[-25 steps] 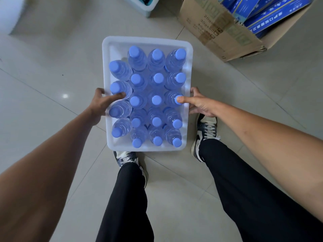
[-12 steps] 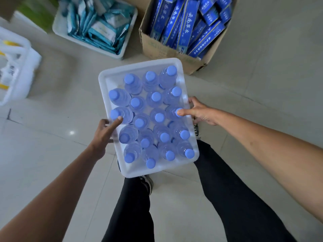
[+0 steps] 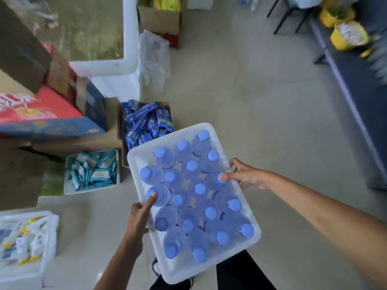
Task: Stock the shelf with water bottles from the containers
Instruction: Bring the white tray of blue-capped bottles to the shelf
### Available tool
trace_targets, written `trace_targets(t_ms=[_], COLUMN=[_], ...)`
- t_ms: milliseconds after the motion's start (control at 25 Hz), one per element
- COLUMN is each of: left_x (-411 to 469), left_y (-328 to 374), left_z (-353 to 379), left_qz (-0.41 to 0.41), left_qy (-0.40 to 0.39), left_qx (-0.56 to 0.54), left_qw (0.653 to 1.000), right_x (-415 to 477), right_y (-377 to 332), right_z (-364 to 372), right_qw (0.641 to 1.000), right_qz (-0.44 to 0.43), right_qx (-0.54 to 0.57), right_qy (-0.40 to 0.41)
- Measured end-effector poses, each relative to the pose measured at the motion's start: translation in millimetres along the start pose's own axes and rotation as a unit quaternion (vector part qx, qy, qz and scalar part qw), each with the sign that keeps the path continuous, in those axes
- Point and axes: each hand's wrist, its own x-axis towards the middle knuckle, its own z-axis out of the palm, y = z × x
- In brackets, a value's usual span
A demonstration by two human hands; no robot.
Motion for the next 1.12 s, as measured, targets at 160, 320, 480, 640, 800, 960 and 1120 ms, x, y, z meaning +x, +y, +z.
trace_targets(t_ms=[160, 320, 480, 640, 800, 960, 1120], left_x=[-27.4, -25.8, 5.0, 40.2, 79.3, 139.3, 188.0], left_y=[105.0, 201.4, 278.3, 374.0, 478.3, 586.2, 680.0], left_z=[59.6, 128.8, 193.4, 266.0, 346.2, 439.6, 520.9], left_qz=[0.037, 0.040, 0.058, 0.074, 0.121, 0.156, 0.190], left_qy=[-0.036, -0.044, -0.058, -0.098, -0.130, -0.175, -0.187], left_qx=[0.044, 0.088, 0.132, 0.171, 0.180, 0.254, 0.271], left_qw=[0.998, 0.994, 0.988, 0.978, 0.967, 0.938, 0.925], right_x=[-68.6, -112.0, -127.2, -115.6, -80.4, -39.8, -6.6], right_y=[-22.6, -44.1, -69.3, -102.8, -137.2, -169.9, -207.5], right_z=[-80.6, -173.5, -253.6, -337.9, -423.4, -523.0, -619.5], right_qw=[0.997, 0.990, 0.985, 0.974, 0.964, 0.942, 0.931], right_qz=[-0.002, -0.008, -0.010, -0.016, -0.018, -0.011, -0.015], right_qx=[0.057, 0.097, 0.118, 0.150, 0.189, 0.235, 0.260], right_qy=[0.051, 0.104, 0.126, 0.166, 0.184, 0.238, 0.256])
